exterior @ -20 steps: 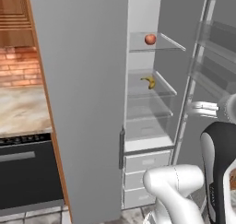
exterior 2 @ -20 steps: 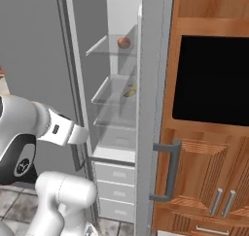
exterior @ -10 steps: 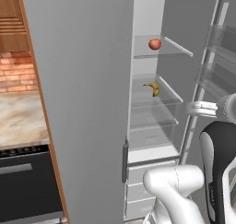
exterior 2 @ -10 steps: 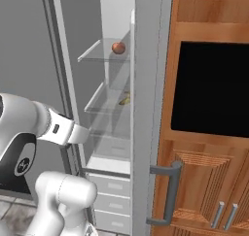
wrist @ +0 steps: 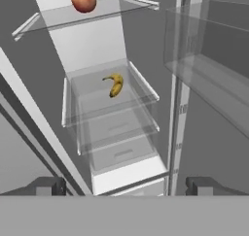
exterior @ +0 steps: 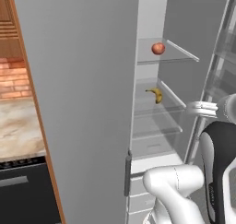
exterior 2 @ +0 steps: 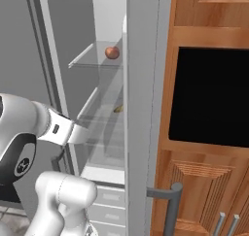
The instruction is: Retrieve the peach and banana from the fridge and place them into the bowl on the dining table.
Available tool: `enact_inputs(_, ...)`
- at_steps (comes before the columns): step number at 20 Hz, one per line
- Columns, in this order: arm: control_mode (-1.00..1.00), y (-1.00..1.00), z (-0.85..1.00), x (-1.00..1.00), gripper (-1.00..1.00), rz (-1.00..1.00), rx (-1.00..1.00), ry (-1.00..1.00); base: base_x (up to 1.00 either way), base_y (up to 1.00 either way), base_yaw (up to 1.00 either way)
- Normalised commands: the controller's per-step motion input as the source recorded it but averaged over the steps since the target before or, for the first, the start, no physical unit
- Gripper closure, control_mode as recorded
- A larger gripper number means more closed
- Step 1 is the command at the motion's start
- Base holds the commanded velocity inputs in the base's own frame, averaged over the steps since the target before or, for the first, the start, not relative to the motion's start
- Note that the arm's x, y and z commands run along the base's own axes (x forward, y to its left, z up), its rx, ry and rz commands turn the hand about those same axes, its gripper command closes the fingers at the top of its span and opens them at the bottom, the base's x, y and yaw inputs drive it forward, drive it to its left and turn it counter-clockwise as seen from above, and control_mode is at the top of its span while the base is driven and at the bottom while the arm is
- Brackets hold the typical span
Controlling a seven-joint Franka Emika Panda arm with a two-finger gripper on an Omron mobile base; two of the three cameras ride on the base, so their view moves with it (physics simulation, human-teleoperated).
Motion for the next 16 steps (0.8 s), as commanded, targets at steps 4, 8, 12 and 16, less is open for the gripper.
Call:
enact_inputs(4,1.00,0.00,0.00,0.00,-1.00,0.00,0.00,0.00,0.39,0.08,-0.04)
enact_inputs(8,-1.00,0.06,0.00,0.29,-1.00,-0.01,0.00,0.00,0.00,0.00,0.00)
enact_inputs(12,-1.00,0.33,0.00,0.03,-1.00,0.00,-0.02,0.00,0.00,0.00,0.00)
enact_inputs(16,-1.00,0.14,0.02,0.06,-1.00,0.02,-0.01,0.00,0.00,0.00,0.00)
